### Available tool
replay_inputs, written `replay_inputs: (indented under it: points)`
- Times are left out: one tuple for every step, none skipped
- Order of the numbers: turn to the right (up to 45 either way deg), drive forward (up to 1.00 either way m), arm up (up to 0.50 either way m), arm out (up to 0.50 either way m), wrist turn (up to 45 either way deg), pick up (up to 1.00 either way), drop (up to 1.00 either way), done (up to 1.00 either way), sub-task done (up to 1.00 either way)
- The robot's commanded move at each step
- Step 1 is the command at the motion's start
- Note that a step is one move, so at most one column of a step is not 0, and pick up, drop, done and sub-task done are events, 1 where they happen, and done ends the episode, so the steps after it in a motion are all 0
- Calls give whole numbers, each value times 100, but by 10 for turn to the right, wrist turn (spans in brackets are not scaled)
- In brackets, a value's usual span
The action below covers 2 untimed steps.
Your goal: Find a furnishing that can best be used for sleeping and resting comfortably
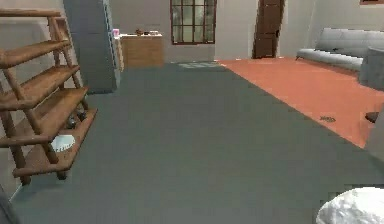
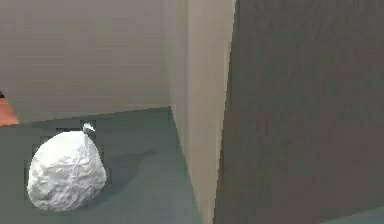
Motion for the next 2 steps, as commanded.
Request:
replay_inputs:
  points:
    - [180,0,0,0,0,0,0,0,0]
    - [0,100,0,0,0,0,0,0,0]
